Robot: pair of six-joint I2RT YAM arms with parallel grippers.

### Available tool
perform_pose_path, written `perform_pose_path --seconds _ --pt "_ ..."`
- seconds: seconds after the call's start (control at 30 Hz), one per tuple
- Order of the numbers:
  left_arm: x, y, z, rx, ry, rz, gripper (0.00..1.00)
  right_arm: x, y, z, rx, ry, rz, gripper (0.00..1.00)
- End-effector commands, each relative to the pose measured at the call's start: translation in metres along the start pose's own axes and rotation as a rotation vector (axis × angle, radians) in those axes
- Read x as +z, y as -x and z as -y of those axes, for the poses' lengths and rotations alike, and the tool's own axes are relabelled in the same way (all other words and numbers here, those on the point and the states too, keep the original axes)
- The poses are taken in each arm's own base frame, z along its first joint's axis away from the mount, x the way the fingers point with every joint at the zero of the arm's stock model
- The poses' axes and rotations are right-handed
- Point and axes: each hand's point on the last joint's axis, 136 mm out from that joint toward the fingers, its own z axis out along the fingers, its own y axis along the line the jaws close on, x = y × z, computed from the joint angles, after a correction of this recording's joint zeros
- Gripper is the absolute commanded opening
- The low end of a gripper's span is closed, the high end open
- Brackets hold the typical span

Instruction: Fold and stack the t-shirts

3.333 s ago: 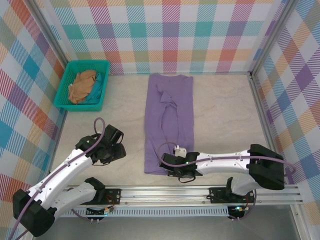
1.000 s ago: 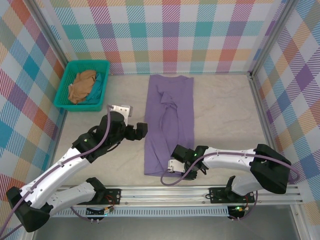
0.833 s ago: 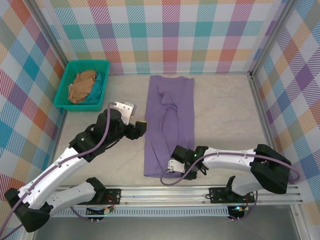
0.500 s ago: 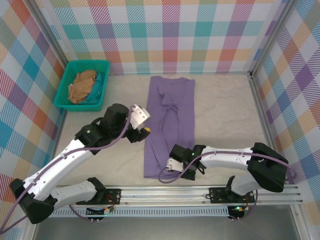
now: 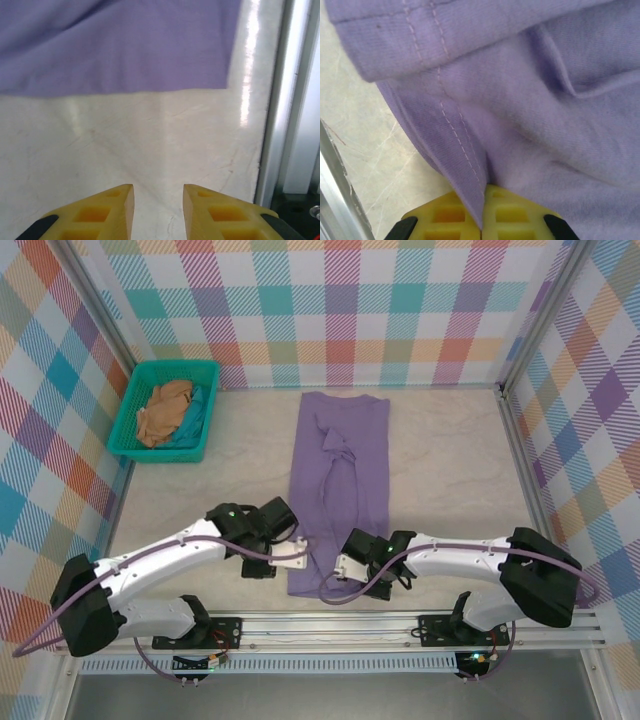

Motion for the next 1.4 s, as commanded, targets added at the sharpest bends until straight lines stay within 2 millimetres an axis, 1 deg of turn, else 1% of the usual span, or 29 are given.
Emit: perform_pose_path --seconds 0.0,0.13,0.2,0.3,0.43,0.5,0.67,0.73,0.87,0.97,1.03,1.13,1.2,1.23,1.33,1.37 --pt "0.017 0.010 0.018 0.073 -0.066 -0.041 0.31 0.013 0.011 0.045 0.070 -0.196 0.066 0.00" --pt "0.033 0.042 0.032 0.093 -0.159 -0.026 0.24 0.013 0.010 0.046 0.078 -0.201 0.069 0.00" --pt "0.041 0.051 0.035 0.104 -0.179 -0.027 0.25 0.013 0.009 0.046 0.080 -0.202 0.068 0.00" --pt "0.051 0.060 0.037 0.103 -0.183 -0.008 0.29 0.013 0.010 0.047 0.084 -0.203 0.070 0.00" --pt "0.060 0.067 0.035 0.089 -0.154 0.020 0.32 0.012 0.009 0.047 0.086 -0.203 0.069 0.00" --pt "0.063 0.068 0.036 0.081 -0.152 0.028 0.36 0.012 0.009 0.046 0.084 -0.202 0.072 0.00" --pt "0.071 0.063 0.042 0.084 -0.158 0.026 0.41 0.013 0.009 0.046 0.084 -0.198 0.069 0.00" --pt "0.076 0.062 0.040 0.084 -0.144 0.029 0.44 0.013 0.008 0.046 0.081 -0.197 0.066 0.00" --pt "0.088 0.060 0.034 0.086 -0.101 0.022 0.45 0.012 0.009 0.045 0.080 -0.195 0.068 0.00" --pt "0.093 0.058 0.033 0.087 -0.088 0.017 0.47 0.012 0.009 0.045 0.079 -0.193 0.068 0.00" --pt "0.097 0.054 0.033 0.087 -0.080 0.007 0.55 0.012 0.008 0.044 0.080 -0.191 0.069 0.00" --pt "0.102 0.050 0.032 0.086 -0.058 0.000 0.56 0.011 0.008 0.044 0.079 -0.192 0.070 0.00" --pt "0.105 0.049 0.030 0.083 -0.042 0.002 0.52 0.011 0.008 0.044 0.080 -0.191 0.071 0.00" --pt "0.106 0.049 0.029 0.082 -0.037 0.001 0.47 0.011 0.009 0.045 0.081 -0.192 0.074 0.00" --pt "0.107 0.049 0.027 0.077 -0.033 -0.012 0.25 0.010 0.009 0.044 0.080 -0.192 0.076 0.00" --pt "0.107 0.049 0.027 0.078 -0.037 -0.019 0.16 0.010 0.009 0.044 0.080 -0.193 0.077 0.00"
